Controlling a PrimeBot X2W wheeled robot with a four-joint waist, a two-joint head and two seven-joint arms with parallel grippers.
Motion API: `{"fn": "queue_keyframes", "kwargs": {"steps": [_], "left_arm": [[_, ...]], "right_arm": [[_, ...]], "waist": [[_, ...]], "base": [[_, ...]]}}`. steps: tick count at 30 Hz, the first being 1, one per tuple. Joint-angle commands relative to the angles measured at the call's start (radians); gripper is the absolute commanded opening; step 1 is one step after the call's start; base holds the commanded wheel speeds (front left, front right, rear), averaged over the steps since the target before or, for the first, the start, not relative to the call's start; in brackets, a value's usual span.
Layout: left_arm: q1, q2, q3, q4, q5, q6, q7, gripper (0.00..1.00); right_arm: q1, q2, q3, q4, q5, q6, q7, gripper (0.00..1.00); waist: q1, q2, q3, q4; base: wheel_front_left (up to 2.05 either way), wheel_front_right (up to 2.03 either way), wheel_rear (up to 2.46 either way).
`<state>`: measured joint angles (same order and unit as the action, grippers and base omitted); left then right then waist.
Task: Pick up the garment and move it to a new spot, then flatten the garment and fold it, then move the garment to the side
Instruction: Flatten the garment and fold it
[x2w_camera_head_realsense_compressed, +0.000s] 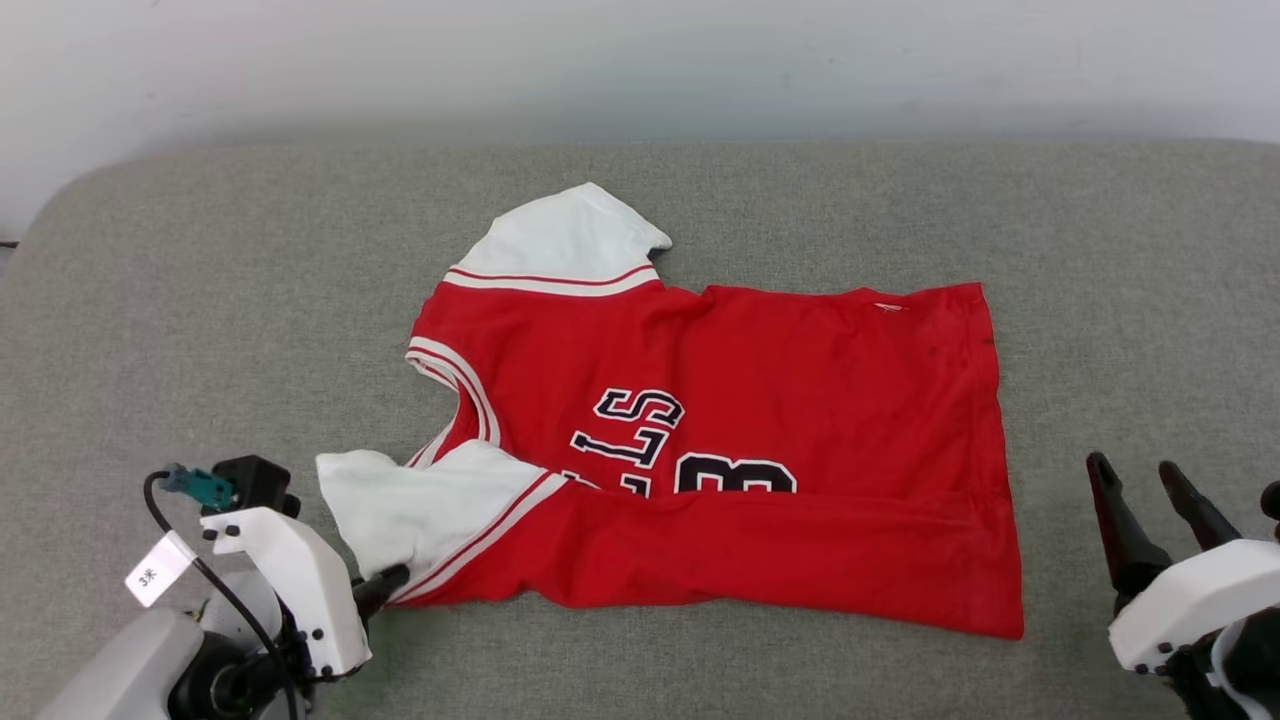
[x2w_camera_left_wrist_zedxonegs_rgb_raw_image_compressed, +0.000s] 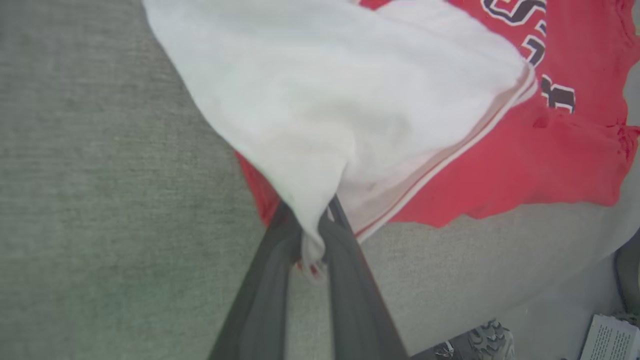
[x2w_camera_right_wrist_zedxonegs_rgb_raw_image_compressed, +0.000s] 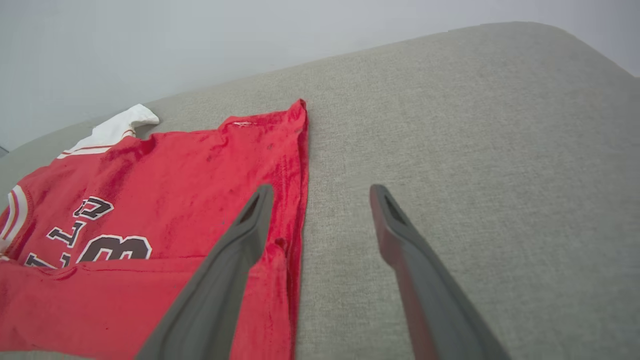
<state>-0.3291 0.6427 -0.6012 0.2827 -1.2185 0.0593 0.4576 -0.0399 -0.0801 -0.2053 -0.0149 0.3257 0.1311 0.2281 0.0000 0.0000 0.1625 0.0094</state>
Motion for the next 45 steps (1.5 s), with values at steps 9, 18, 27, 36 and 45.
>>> {"fn": "queue_keyframes", "kwargs": {"steps": [9, 18, 27, 36, 45], "left_arm": [[0.019, 0.071, 0.030, -0.132, 0.045, 0.042, -0.046, 0.00], [0.025, 0.080, 0.038, -0.202, 0.048, 0.066, -0.053, 0.00], [0.028, 0.074, 0.039, -0.198, 0.056, 0.078, -0.067, 0.00], [0.054, 0.079, 0.030, -0.204, 0.063, 0.083, -0.080, 0.00], [0.146, 0.104, 0.017, -0.269, 0.057, 0.129, -0.080, 0.00]], "right_arm": [[0.022, -0.092, 0.026, 0.002, 0.063, -0.001, 0.373, 1.00], [0.001, -0.066, 0.108, 0.064, 0.070, -0.001, 0.504, 1.00], [0.003, -0.030, 0.197, 0.177, 0.080, 0.001, 0.537, 0.04], [-0.032, -0.092, 0.150, 0.146, 0.084, -0.001, 0.498, 0.00], [0.035, -0.118, 0.128, 0.089, 0.105, -0.001, 0.529, 0.00]], "waist": [[0.0000, 0.0000, -0.007, 0.017], [0.0000, 0.0000, 0.047, 0.039], [0.0000, 0.0000, 0.078, 0.048], [0.0000, 0.0000, 0.018, 0.040], [0.0000, 0.0000, -0.100, 0.046]], "base": [[0.00, 0.00, 0.00], [0.00, 0.00, 0.00], [0.00, 0.00, 0.00], [0.00, 0.00, 0.00], [0.00, 0.00, 0.00]]}}
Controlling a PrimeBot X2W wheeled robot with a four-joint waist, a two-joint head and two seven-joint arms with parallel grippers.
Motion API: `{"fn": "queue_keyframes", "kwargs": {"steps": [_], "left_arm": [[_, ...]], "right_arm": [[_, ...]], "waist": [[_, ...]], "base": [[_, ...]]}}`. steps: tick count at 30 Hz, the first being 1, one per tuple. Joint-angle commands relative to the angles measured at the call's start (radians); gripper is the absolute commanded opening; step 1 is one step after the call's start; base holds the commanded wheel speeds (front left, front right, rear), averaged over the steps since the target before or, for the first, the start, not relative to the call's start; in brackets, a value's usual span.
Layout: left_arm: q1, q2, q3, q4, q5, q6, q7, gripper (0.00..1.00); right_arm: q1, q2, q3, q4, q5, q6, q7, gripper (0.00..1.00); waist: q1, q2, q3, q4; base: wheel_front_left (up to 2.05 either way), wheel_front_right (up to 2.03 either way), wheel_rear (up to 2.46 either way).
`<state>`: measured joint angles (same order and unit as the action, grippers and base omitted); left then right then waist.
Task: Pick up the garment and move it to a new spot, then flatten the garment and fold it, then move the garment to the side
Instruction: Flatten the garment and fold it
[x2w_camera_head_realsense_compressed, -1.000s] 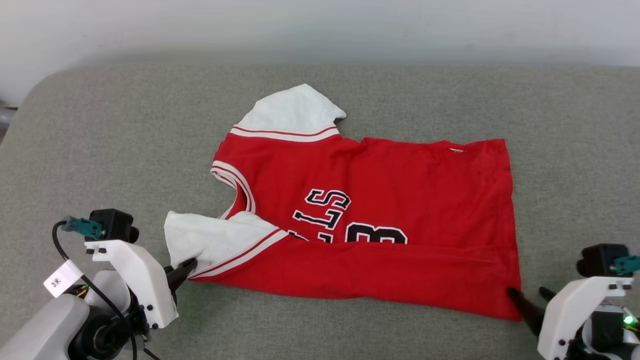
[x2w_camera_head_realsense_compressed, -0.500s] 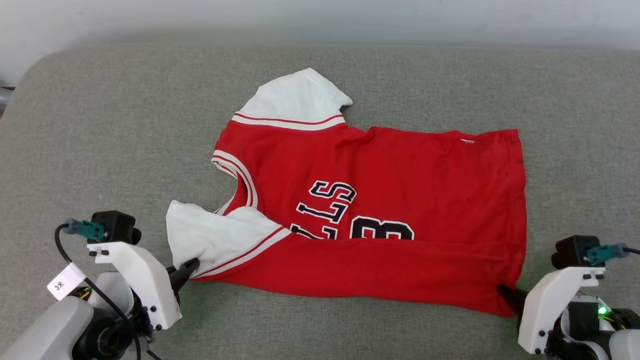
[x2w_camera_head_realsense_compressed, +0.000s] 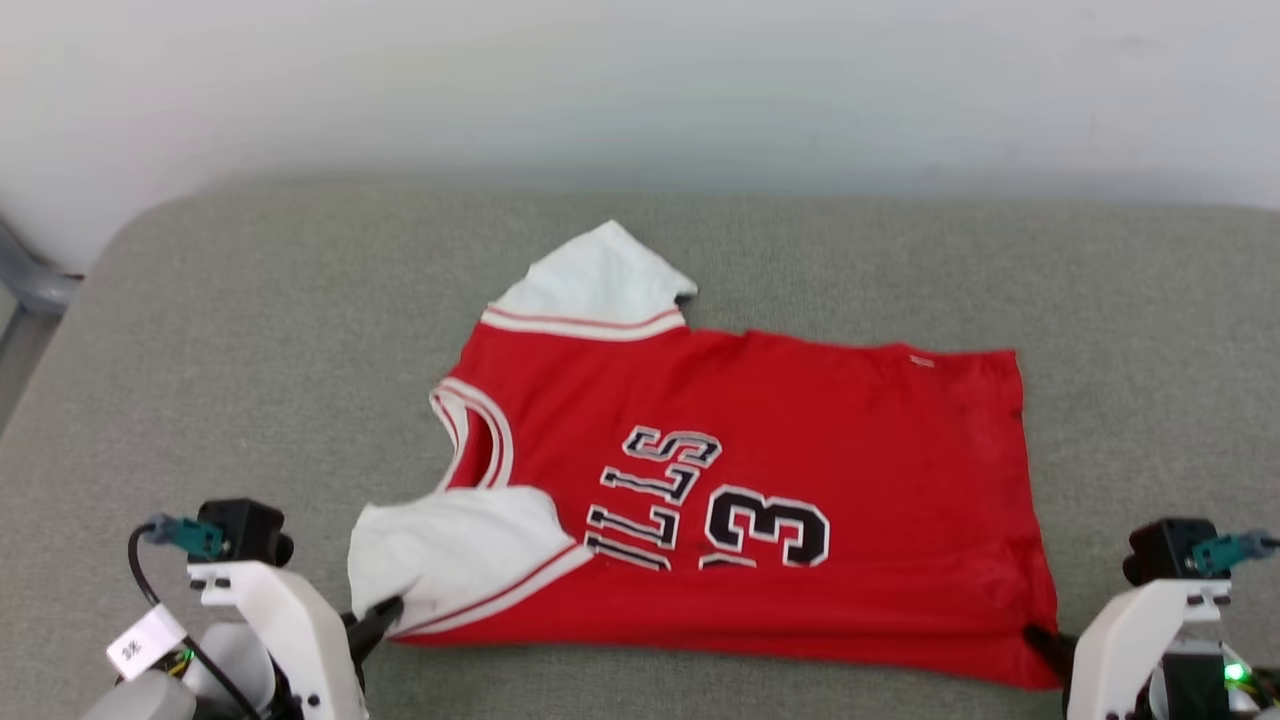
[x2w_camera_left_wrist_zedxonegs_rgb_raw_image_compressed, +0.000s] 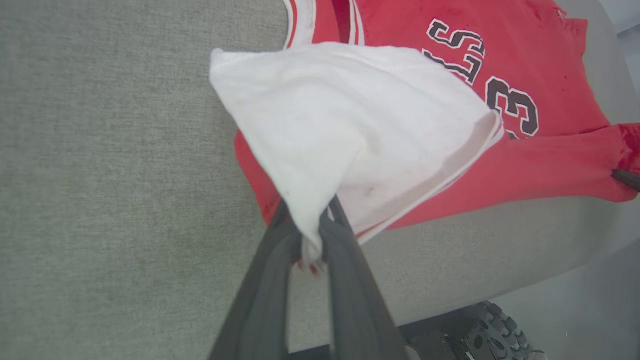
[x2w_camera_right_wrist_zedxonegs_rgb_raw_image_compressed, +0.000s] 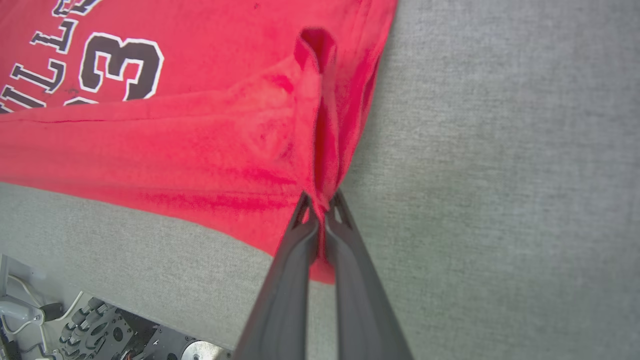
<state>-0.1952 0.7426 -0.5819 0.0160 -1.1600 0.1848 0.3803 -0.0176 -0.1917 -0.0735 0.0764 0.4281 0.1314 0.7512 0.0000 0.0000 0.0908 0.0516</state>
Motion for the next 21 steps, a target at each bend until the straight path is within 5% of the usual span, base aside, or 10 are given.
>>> {"fn": "queue_keyframes", "kwargs": {"steps": [1, 10, 17, 18, 19, 20, 21], "left_arm": [[0.026, 0.010, -0.002, -0.011, -0.004, 0.011, -0.004, 0.00], [0.174, 0.043, -0.009, -0.085, -0.034, 0.072, -0.007, 0.00], [0.174, -0.016, -0.030, -0.025, -0.045, 0.050, -0.022, 0.00], [0.162, -0.026, -0.028, -0.012, -0.043, 0.044, -0.031, 0.16], [0.156, -0.037, -0.030, 0.004, -0.045, 0.039, -0.032, 0.42], [0.154, -0.046, -0.032, 0.019, -0.049, 0.034, -0.031, 0.80], [0.147, -0.051, -0.033, 0.031, -0.047, 0.028, -0.035, 1.00]], "right_arm": [[0.027, -0.007, -0.005, -0.008, 0.005, -0.002, 0.008, 0.00], [0.174, 0.027, -0.033, -0.073, 0.022, -0.002, 0.040, 0.00], [0.192, 0.062, -0.038, -0.045, 0.007, -0.001, 0.003, 0.00], [0.187, 0.067, -0.040, -0.035, 0.010, -0.001, -0.007, 0.04], [0.184, 0.070, -0.039, -0.024, 0.010, -0.001, -0.014, 0.29], [0.182, 0.071, -0.037, -0.016, 0.008, -0.001, -0.023, 0.61], [0.179, 0.073, -0.035, -0.010, 0.008, -0.001, -0.034, 1.00]], "waist": [[0.0000, 0.0000, -0.040, 0.005], [0.0000, 0.0000, -0.102, 0.007], [0.0000, 0.0000, -0.086, 0.003], [0.0000, 0.0000, -0.082, 0.003], [0.0000, 0.0000, -0.079, 0.003], [0.0000, 0.0000, -0.076, 0.003], [0.0000, 0.0000, -0.074, 0.002]], "base": [[0.00, 0.00, 0.00], [0.00, 0.00, 0.00], [0.00, 0.00, 0.00], [0.00, 0.00, 0.00], [0.00, 0.00, 0.00], [0.00, 0.00, 0.00], [0.00, 0.00, 0.00]]}}
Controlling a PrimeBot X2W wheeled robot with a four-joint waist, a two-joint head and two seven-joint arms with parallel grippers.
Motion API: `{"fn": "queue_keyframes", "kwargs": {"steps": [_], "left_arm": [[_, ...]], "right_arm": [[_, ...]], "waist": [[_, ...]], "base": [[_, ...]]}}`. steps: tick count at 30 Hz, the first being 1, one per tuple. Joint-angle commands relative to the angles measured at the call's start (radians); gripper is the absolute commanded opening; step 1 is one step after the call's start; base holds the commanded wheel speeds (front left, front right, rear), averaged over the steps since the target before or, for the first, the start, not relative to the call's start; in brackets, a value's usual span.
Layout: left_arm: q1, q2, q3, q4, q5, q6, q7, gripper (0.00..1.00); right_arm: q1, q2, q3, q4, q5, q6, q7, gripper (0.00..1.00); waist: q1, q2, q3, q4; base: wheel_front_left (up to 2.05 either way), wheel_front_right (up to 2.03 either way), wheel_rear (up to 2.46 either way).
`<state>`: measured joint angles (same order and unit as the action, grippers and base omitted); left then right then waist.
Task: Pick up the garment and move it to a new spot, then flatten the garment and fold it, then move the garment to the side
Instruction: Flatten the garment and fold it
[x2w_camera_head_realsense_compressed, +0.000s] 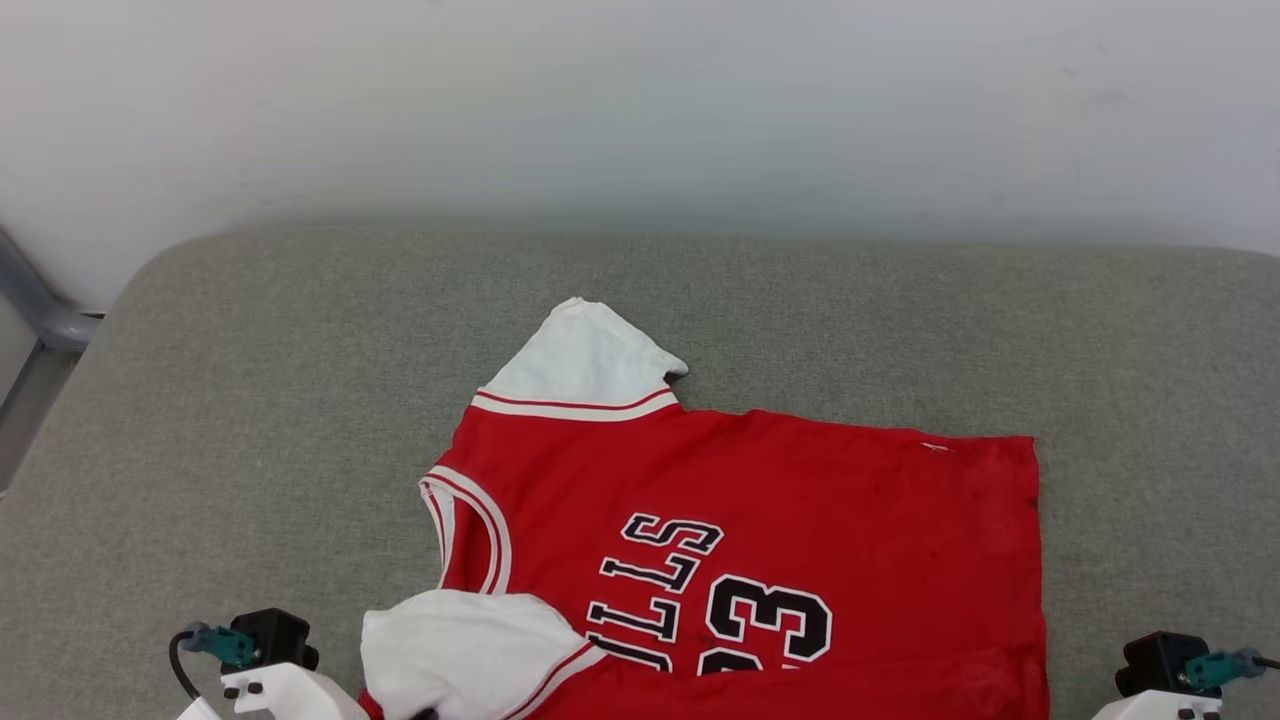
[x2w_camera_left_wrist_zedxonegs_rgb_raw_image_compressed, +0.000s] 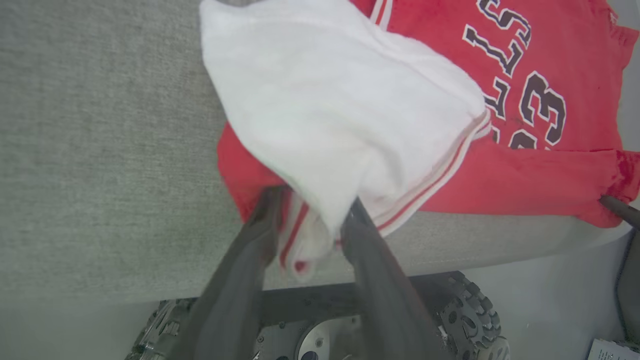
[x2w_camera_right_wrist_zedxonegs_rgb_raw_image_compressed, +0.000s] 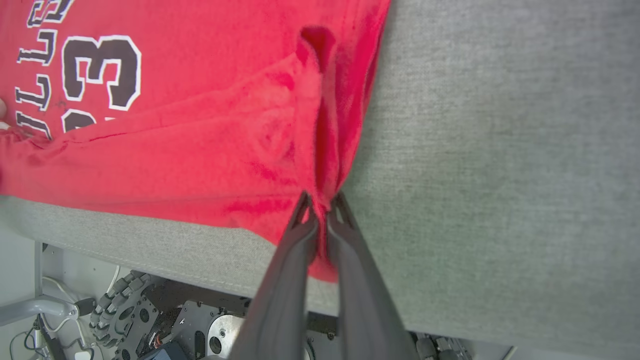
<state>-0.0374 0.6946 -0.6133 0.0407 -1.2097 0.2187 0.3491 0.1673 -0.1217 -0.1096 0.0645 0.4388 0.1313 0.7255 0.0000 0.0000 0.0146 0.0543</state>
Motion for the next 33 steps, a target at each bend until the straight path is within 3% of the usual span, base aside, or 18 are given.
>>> {"fn": "queue_keyframes", "kwargs": {"steps": [1, 5, 10, 14, 17, 25, 33], "left_arm": [[-0.016, -0.008, -0.001, 0.017, 0.004, -0.009, -0.010, 1.00], [-0.036, -0.006, 0.013, 0.038, 0.028, -0.017, -0.047, 1.00], [-0.064, 0.014, 0.041, 0.026, 0.089, 0.000, -0.127, 1.00], [-0.099, -0.010, 0.091, 0.023, 0.123, 0.034, -0.232, 1.00], [-0.141, -0.031, 0.105, 0.021, 0.164, 0.026, -0.303, 1.00], [-0.307, -0.070, 0.113, 0.057, 0.269, -0.024, -0.437, 1.00], [-0.522, -0.069, 0.108, 0.147, 0.292, -0.101, -0.392, 1.00]], "right_arm": [[-0.008, 0.006, 0.005, 0.005, 0.002, -0.001, -0.021, 1.00], [-0.017, -0.005, 0.012, -0.012, -0.011, -0.001, -0.121, 1.00], [-0.055, -0.007, 0.014, -0.064, -0.053, -0.001, -0.346, 1.00], [-0.095, 0.001, 0.018, -0.098, -0.105, -0.001, -0.492, 1.00], [-0.124, 0.012, 0.019, -0.126, -0.148, -0.001, -0.569, 1.00], [-0.193, 0.039, -0.003, -0.219, -0.217, -0.001, -0.617, 1.00], [-0.277, 0.059, 0.010, -0.307, -0.280, -0.001, -0.622, 1.00]], "waist": [[0.0000, 0.0000, 0.003, -0.002], [0.0000, 0.0000, 0.002, -0.006], [0.0000, 0.0000, 0.002, -0.010], [0.0000, 0.0000, 0.011, -0.014], [0.0000, 0.0000, 0.030, -0.017], [0.0000, 0.0000, 0.158, -0.037], [0.0000, 0.0000, 0.326, -0.107]], "base": [[0.00, 0.00, 0.00], [0.00, 0.00, 0.00], [0.00, 0.00, 0.00], [0.00, 0.00, 0.00], [0.00, 0.00, 0.00], [0.00, 0.00, 0.00], [0.00, 0.00, 0.00]]}}
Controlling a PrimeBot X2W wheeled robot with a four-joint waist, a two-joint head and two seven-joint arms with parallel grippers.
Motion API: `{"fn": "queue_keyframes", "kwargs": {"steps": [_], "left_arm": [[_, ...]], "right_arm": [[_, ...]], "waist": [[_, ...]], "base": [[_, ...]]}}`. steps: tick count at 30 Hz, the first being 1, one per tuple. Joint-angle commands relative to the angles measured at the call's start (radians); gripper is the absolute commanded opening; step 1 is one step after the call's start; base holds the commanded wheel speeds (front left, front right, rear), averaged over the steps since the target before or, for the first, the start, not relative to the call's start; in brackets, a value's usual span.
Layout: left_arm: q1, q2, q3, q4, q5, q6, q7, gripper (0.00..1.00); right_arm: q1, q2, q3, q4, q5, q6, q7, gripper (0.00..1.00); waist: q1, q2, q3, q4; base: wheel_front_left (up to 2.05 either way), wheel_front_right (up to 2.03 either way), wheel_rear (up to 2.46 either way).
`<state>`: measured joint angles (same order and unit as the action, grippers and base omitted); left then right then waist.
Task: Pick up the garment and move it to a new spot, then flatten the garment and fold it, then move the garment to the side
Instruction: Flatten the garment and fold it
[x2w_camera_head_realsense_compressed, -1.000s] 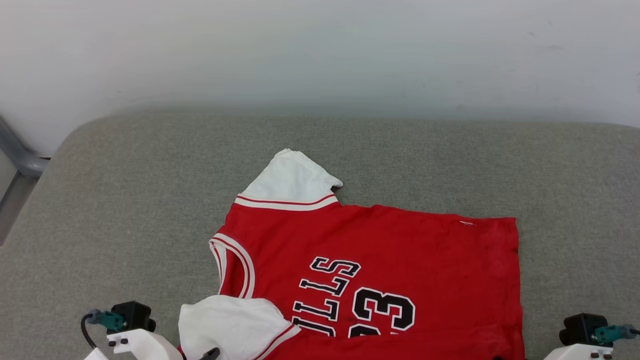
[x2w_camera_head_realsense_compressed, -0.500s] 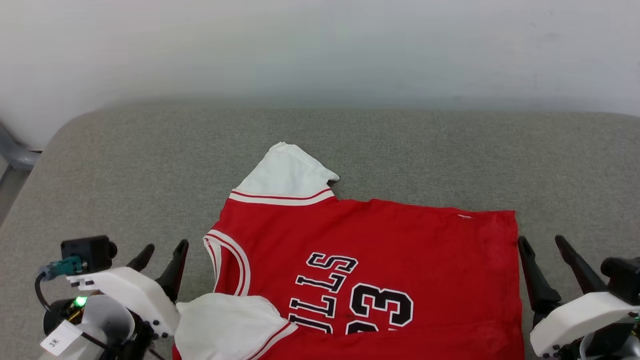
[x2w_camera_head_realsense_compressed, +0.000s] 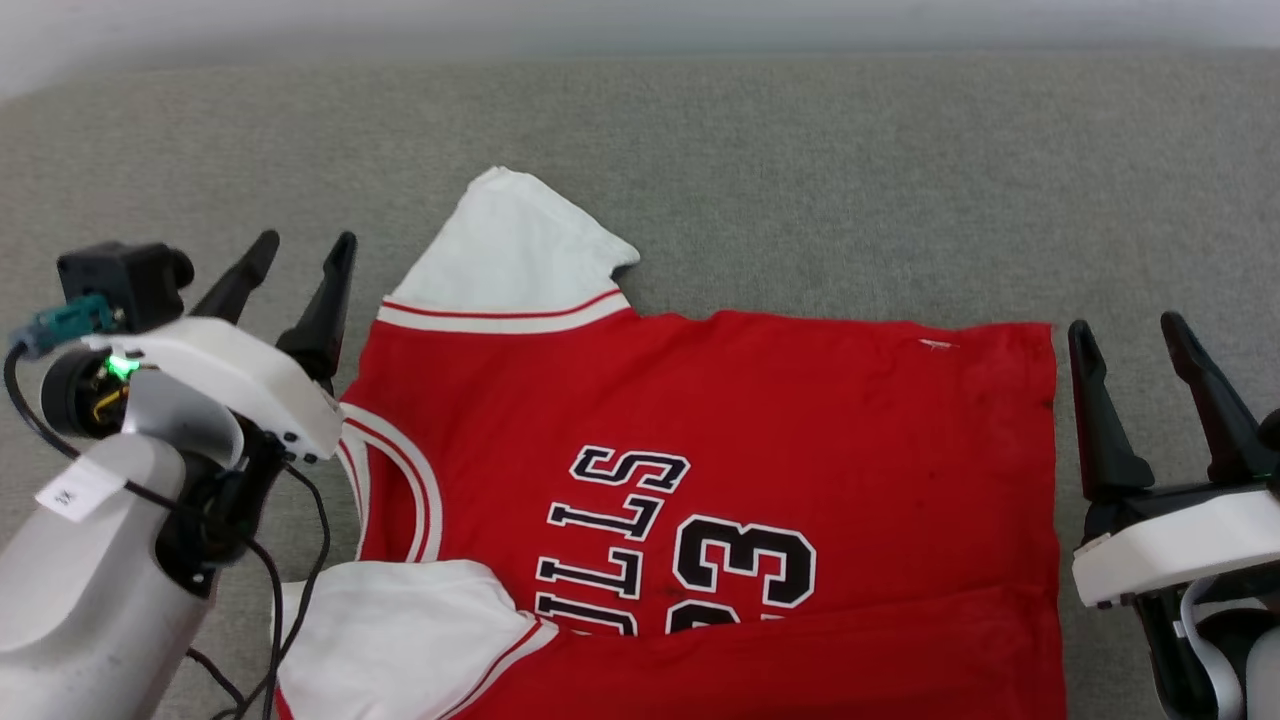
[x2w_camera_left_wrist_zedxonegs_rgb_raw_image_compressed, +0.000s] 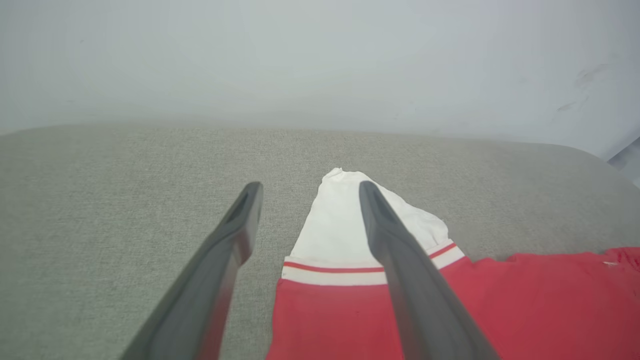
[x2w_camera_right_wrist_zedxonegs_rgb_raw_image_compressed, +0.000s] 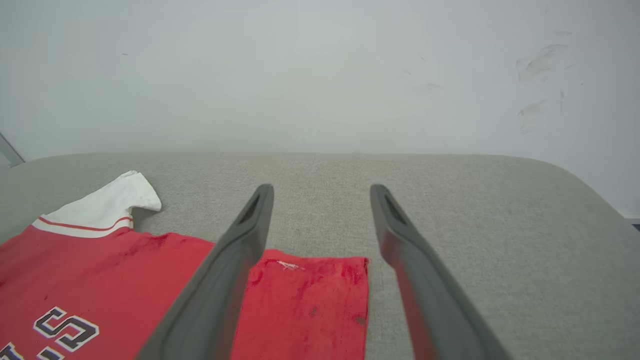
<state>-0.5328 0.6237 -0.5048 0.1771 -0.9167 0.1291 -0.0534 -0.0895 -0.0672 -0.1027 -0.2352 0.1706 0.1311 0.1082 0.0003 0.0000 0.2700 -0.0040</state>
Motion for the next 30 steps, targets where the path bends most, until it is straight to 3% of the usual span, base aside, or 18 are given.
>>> {"fn": "queue_keyframes", "kwargs": {"steps": [1, 7, 13, 14, 24, 30], "left_arm": [[-0.026, 0.002, -0.001, 0.010, -0.001, -0.011, 0.011, 1.00], [-0.182, 0.022, -0.012, 0.093, -0.052, -0.111, 0.154, 1.00], [-0.347, 0.051, -0.035, 0.193, -0.121, -0.184, 0.385, 1.00], [-0.396, 0.058, -0.048, 0.226, -0.137, -0.193, 0.464, 1.00], [-0.539, 0.098, -0.112, 0.329, -0.146, -0.194, 0.743, 1.00], [-0.524, 0.110, -0.177, 0.406, -0.119, -0.177, 0.860, 1.00]], "right_arm": [[-0.020, 0.005, 0.003, -0.007, -0.012, -0.001, -0.005, 1.00], [-0.059, 0.015, 0.017, -0.020, -0.015, -0.001, -0.025, 1.00], [-0.080, 0.018, 0.030, -0.010, 0.003, -0.001, -0.052, 1.00], [-0.087, 0.018, 0.035, -0.001, 0.016, -0.001, -0.061, 1.00], [-0.118, 0.018, 0.073, 0.058, 0.074, -0.001, -0.112, 1.00], [-0.120, 0.018, 0.073, 0.095, 0.106, -0.001, -0.137, 1.00]], "waist": [[-0.0003, 0.0000, 0.071, -0.048], [-0.0003, 0.0000, 0.137, -0.104], [-0.0003, 0.0000, 0.191, -0.144], [-0.0003, 0.0000, 0.211, -0.157], [-0.0003, 0.0000, 0.279, -0.220], [-0.0003, 0.0000, 0.297, -0.252]], "base": [[0.00, 0.00, 0.00], [0.00, 0.00, 0.00], [0.00, 0.00, 0.00], [0.00, 0.00, 0.00], [0.00, 0.00, 0.00], [0.00, 0.00, 0.00]]}}
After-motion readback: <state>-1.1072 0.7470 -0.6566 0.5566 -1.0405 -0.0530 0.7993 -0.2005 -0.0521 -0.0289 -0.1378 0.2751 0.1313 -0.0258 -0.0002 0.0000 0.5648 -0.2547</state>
